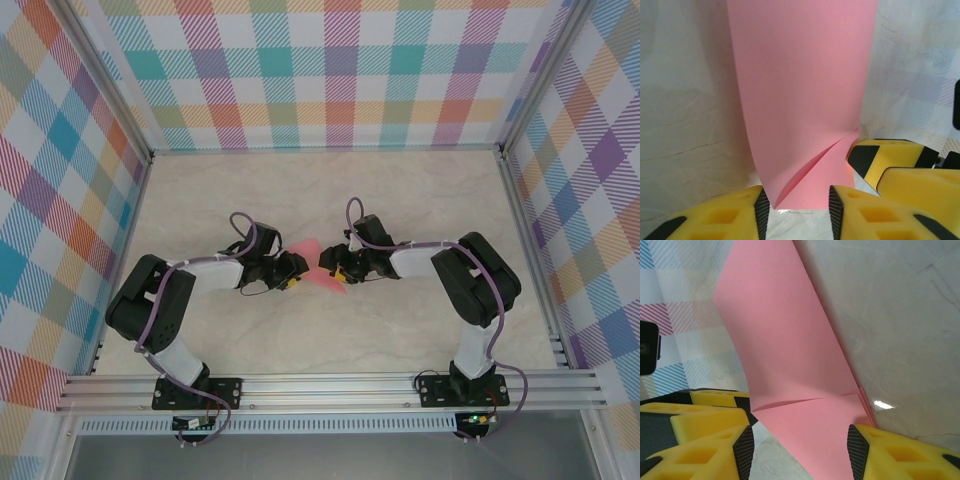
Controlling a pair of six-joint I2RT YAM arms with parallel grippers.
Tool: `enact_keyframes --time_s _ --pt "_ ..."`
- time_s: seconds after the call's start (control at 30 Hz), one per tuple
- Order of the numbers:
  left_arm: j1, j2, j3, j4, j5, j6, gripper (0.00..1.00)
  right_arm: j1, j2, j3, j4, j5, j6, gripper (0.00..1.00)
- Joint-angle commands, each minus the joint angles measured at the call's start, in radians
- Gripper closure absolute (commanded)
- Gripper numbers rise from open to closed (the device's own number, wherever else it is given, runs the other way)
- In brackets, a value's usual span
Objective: Fold a paper plane with a square sheet of paper (pick it up from the middle)
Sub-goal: Fold the wing for the fifth time at the center of the table.
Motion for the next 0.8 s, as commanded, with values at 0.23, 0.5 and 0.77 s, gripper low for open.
enact_keyframes --time_s 0.23,0.5,0.77 --pt "-0.007 0.063 0.045 0.033 -0.009 -0.006 0.82 -0.013 -0.074 -0.057 -0.068 0.055 -0.198 0.42" --pt "-0.006 0.013 0.04 0.023 -0.025 -0.029 0.96 0.028 -0.237 -0.129 -0.038 0.223 -0.492 0.38" --pt "-0.008 -0.055 0.042 -0.012 -0.027 -0.061 0.98 0.134 -0.313 -0.17 0.026 0.354 -0.727 0.36"
